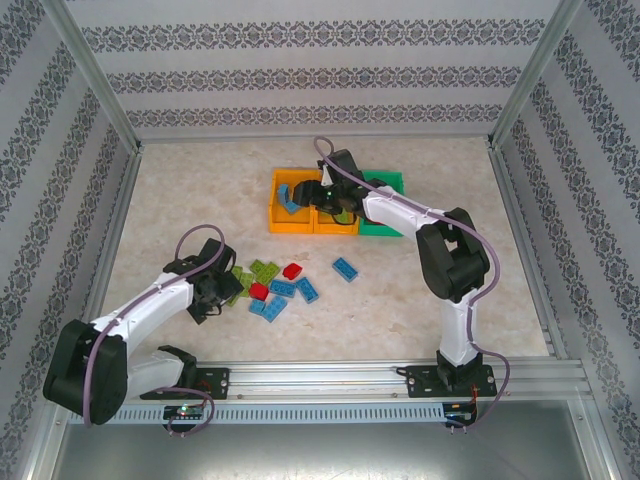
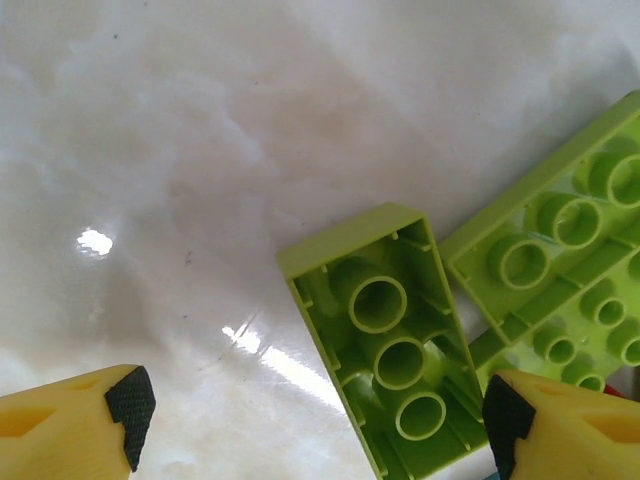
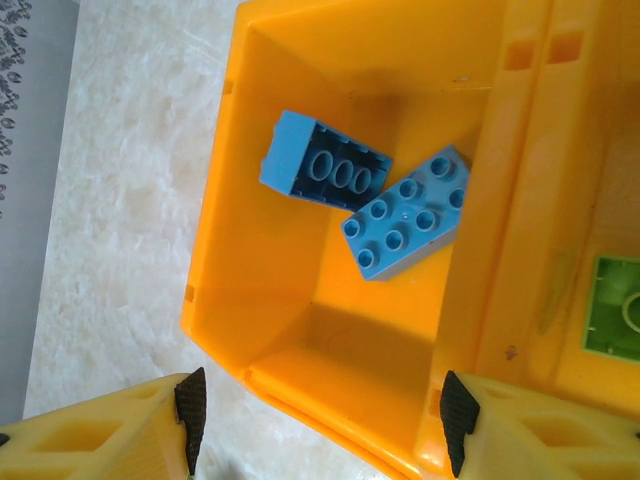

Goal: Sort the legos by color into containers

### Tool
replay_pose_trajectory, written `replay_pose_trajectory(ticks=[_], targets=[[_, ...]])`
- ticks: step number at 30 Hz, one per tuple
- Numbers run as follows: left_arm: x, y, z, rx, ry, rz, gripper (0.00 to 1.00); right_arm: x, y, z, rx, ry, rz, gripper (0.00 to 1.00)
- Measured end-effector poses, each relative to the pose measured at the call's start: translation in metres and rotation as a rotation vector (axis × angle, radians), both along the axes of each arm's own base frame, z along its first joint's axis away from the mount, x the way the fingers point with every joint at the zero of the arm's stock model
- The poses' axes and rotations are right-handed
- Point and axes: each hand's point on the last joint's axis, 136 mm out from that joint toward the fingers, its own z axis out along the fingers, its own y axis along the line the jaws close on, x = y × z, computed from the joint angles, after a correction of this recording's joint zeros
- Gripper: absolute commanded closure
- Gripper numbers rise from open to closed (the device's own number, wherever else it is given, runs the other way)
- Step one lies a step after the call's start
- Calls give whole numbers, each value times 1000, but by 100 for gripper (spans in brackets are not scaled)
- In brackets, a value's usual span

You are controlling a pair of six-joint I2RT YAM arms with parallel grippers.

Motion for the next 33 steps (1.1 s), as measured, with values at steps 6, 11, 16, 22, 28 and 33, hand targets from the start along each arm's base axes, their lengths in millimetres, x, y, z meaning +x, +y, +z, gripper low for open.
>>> replay_pose_trajectory(ticks=[6, 11, 16, 22, 28, 33], targets=[[3, 0, -4, 0, 1, 18, 14, -2, -4, -1, 2, 3, 2, 34], [5, 0, -3, 5, -6, 23, 15, -3, -4, -1, 4, 0, 2, 34], [9, -1, -3, -2, -20, 26, 27, -3, -4, -1, 3, 2, 2, 34], [12, -2, -8, -1, -16, 26, 38, -2, -6, -2, 4, 0, -2, 34], [14, -3, -8, -1, -21, 21, 51, -2, -9, -2, 3, 1, -7, 34], [15, -3, -5, -1, -36, 9, 67, -2, -12, -3, 2, 4, -11, 34]])
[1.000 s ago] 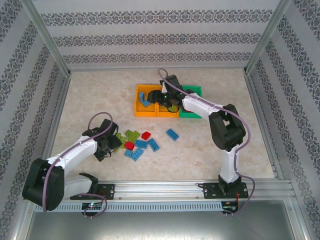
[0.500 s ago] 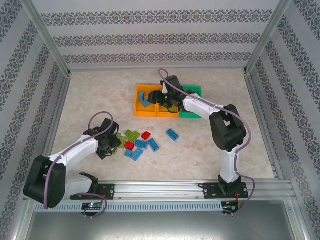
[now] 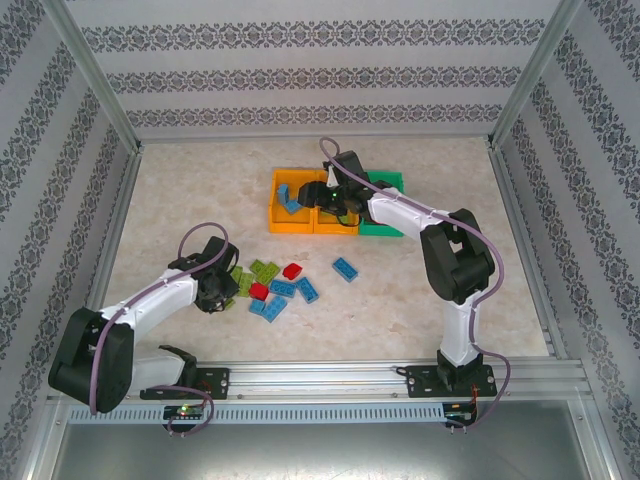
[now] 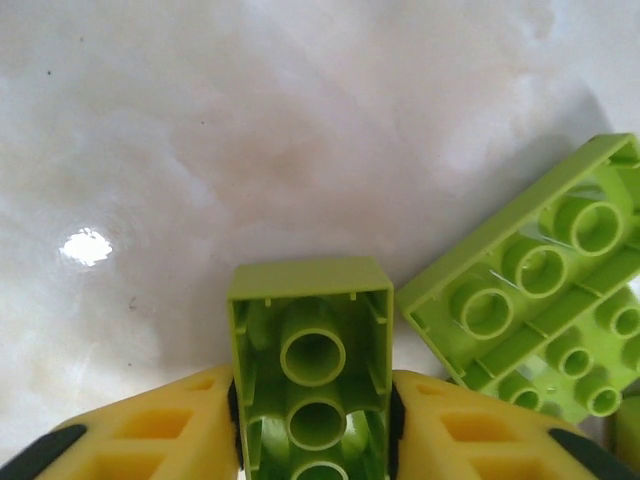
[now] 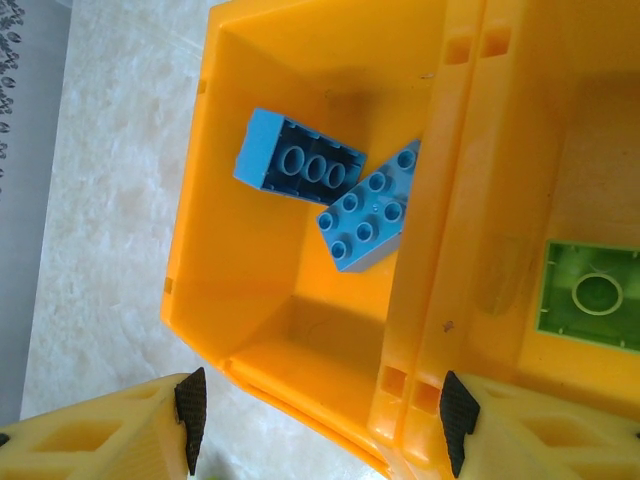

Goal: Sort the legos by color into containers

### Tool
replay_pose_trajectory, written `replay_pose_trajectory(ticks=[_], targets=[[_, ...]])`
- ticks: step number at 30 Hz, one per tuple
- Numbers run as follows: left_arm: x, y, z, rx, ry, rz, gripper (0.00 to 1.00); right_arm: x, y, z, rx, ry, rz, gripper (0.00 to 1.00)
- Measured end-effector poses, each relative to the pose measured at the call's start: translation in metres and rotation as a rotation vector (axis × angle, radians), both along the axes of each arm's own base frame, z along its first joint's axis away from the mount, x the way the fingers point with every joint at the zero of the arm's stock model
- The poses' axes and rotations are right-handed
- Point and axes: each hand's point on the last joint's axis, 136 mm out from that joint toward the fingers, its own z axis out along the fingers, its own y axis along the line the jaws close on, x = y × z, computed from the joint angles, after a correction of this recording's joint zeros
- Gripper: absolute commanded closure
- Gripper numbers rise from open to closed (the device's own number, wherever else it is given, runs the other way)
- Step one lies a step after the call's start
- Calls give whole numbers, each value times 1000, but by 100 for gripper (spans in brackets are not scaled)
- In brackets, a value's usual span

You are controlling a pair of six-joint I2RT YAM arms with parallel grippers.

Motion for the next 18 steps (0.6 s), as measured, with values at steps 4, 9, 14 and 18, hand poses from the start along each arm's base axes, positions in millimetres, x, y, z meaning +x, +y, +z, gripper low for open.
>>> replay_pose_trajectory(ticks=[4, 9, 14, 18], targets=[[4, 1, 12, 2, -53, -13, 71, -1, -5, 4, 2, -3, -7, 34], [5, 4, 26, 17, -90, -35, 74, -6, -22, 17, 18, -22, -29, 34], [20, -2, 50, 3, -160, -67, 74, -9, -51, 29, 23, -42, -75, 34], [52, -18, 82, -25, -229, -128, 74, -18, -77, 27, 6, -40, -112, 34]])
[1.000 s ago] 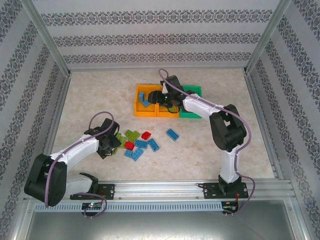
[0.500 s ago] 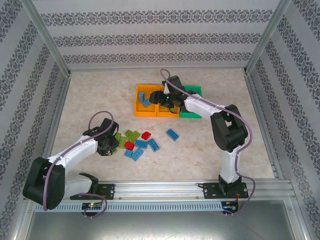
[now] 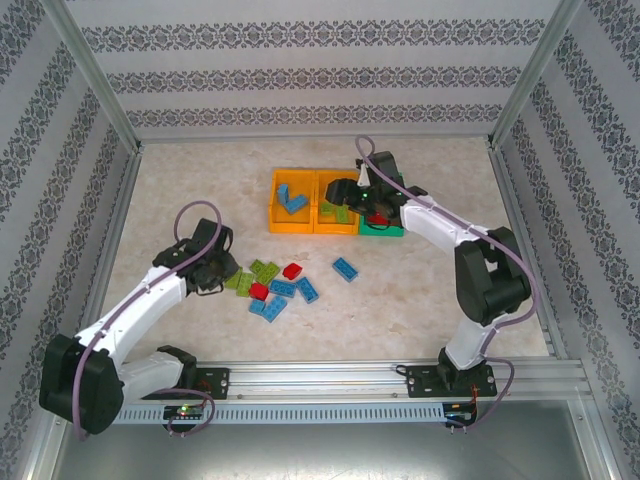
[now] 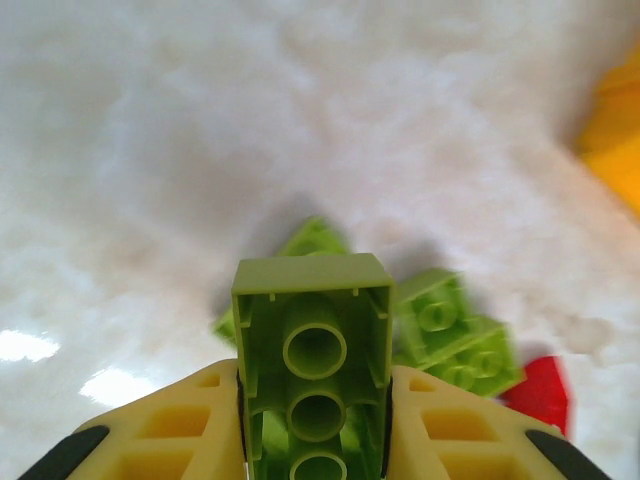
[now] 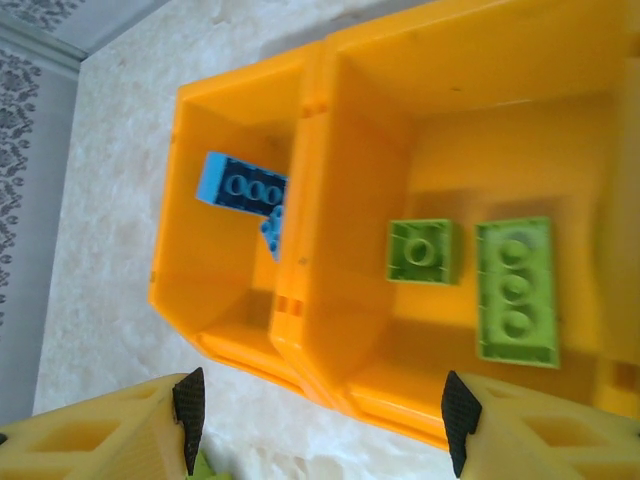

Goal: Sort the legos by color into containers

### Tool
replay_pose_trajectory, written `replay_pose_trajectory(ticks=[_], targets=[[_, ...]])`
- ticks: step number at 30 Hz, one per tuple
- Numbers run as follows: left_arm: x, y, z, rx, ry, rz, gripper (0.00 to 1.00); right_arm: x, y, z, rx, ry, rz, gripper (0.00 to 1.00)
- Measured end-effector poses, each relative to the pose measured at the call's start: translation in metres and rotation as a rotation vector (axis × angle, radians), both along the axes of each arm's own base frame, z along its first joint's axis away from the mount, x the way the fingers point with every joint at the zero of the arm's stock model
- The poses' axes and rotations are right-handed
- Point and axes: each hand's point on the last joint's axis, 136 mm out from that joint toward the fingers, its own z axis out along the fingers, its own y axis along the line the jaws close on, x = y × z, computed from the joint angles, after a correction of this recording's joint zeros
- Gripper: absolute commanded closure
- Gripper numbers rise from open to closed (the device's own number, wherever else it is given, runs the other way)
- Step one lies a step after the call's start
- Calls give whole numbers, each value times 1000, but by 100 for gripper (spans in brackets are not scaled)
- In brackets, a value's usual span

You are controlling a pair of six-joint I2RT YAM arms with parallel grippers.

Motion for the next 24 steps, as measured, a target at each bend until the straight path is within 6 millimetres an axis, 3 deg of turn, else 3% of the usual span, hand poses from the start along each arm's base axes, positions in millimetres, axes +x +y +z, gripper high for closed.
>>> replay_pose_trajectory(ticks=[4, 9, 14, 18, 24], targets=[[44, -32, 29, -27, -67, -108, 74, -16, -25, -16, -42, 22, -30, 35], [104, -97, 59, -69, -148, -312, 75, -47, -39, -37, -103, 52, -8, 35], [147, -156, 78, -137, -222, -479, 75, -74, -48, -54, -147, 73, 12, 34], [176, -192, 81, -190, -252, -572, 74, -94, -47, -63, -178, 79, 53, 33], [210, -239, 73, -249, -266, -682, 74, -117, -31, -73, -224, 66, 169, 29]])
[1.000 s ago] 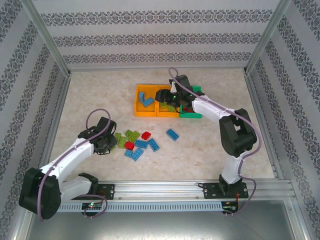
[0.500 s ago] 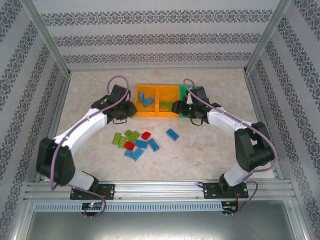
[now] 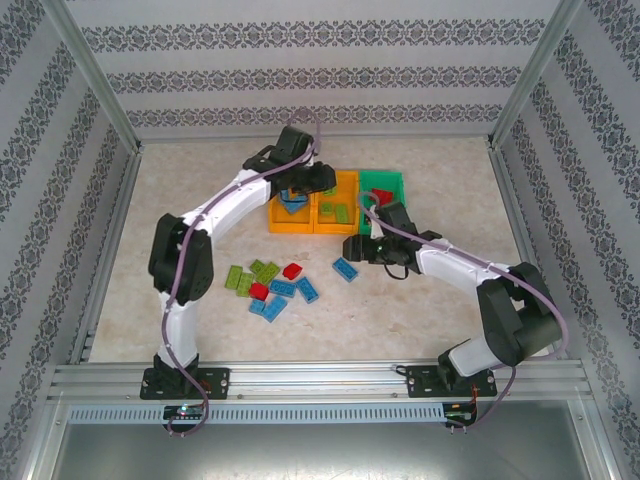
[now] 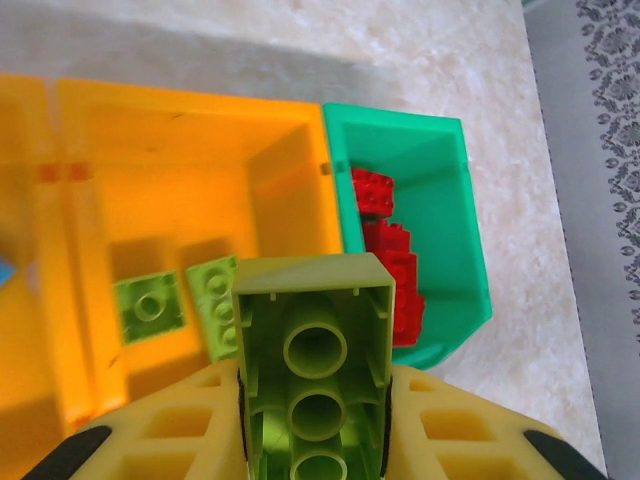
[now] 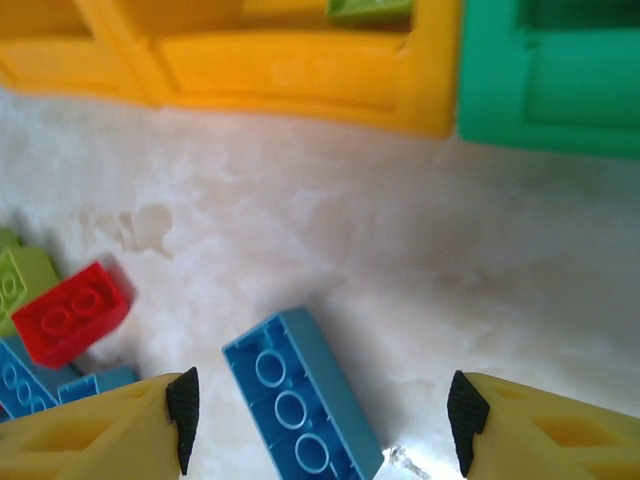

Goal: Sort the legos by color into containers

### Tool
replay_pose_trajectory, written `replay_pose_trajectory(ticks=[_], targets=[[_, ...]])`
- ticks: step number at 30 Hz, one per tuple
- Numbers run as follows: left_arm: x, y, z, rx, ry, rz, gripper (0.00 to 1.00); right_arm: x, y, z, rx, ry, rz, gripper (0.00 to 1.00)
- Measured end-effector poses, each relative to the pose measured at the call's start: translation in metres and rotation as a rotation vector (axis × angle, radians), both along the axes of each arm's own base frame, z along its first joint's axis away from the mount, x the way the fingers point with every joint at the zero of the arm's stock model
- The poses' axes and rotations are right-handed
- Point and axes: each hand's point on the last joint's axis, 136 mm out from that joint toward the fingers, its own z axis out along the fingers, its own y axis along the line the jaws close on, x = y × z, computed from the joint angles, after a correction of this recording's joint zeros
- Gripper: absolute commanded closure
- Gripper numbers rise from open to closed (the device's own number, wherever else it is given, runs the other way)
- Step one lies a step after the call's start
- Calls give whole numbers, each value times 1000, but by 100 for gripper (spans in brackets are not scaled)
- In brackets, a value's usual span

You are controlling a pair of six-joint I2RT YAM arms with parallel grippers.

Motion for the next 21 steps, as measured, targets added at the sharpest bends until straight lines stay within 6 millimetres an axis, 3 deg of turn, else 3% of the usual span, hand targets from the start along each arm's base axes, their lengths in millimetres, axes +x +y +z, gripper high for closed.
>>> replay_pose_trajectory(ticks=[4, 11, 16, 21], targets=[[11, -16, -16, -2, 29, -31, 73, -12, 11, -3, -30, -11, 83, 28], [10, -16, -39, 24, 88, -33, 61, -26, 19, -22, -121, 10, 181, 27], [11, -13, -41, 42, 91, -14, 36, -27, 21, -34, -211, 21, 209, 28], [13, -7, -40, 66, 79, 13, 24, -21, 22, -32, -270, -11, 215, 33]])
